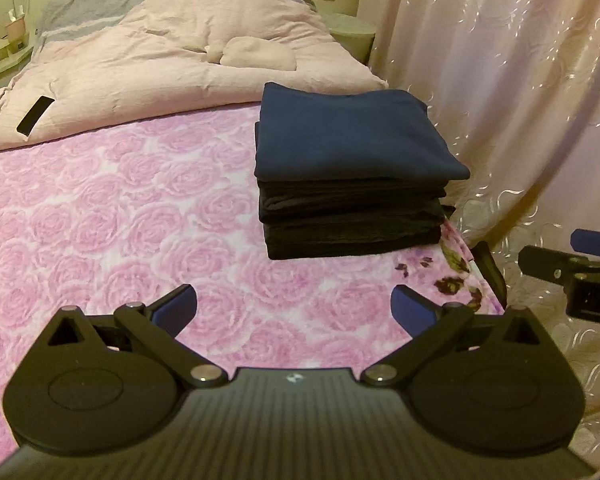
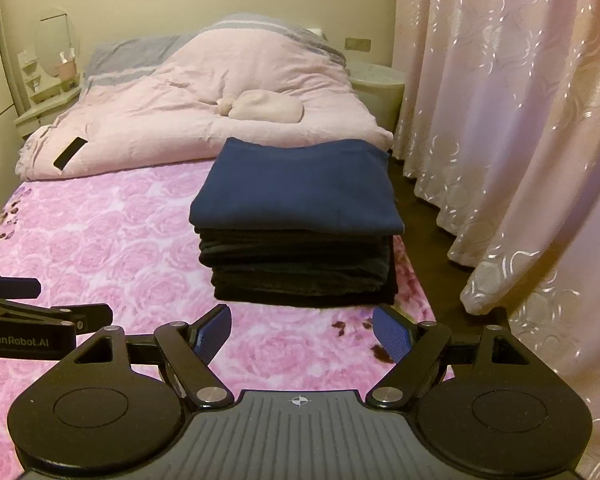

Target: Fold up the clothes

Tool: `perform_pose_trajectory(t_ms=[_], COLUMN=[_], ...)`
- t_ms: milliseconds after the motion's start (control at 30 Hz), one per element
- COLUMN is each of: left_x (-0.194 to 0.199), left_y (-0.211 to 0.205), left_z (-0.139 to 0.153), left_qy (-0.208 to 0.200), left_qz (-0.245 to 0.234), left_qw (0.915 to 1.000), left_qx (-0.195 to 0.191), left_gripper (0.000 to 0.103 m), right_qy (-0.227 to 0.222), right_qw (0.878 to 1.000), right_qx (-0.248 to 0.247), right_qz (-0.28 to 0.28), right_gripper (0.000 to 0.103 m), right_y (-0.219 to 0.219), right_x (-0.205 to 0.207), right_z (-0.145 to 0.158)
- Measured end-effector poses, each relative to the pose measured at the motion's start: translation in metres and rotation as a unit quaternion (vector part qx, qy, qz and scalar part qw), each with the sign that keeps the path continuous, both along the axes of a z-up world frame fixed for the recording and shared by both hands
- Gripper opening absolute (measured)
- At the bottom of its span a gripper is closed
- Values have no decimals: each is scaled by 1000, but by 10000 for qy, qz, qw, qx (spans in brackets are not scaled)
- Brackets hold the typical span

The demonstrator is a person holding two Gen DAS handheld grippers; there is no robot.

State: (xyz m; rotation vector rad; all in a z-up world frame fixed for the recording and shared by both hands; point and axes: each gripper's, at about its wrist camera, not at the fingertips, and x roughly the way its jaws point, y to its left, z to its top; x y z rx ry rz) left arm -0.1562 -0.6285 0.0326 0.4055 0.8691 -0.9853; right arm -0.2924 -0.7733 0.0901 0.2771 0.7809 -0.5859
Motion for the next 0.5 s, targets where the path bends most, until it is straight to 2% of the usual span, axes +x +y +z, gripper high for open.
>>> perform_pose_trajectory(t_ms=[500], left_x=[-7], left_y=[-6], left_z=[-4], left_qy=[-61], left_qz=[23], left_qw=[9999], left_qx=[94], left_gripper=[102], right_qy=[39], right_qw=[9999], right_qx=[107], right_qz=[-12], right_gripper=[81], right_y=[-11], right_x=[-2], right_z=[-2])
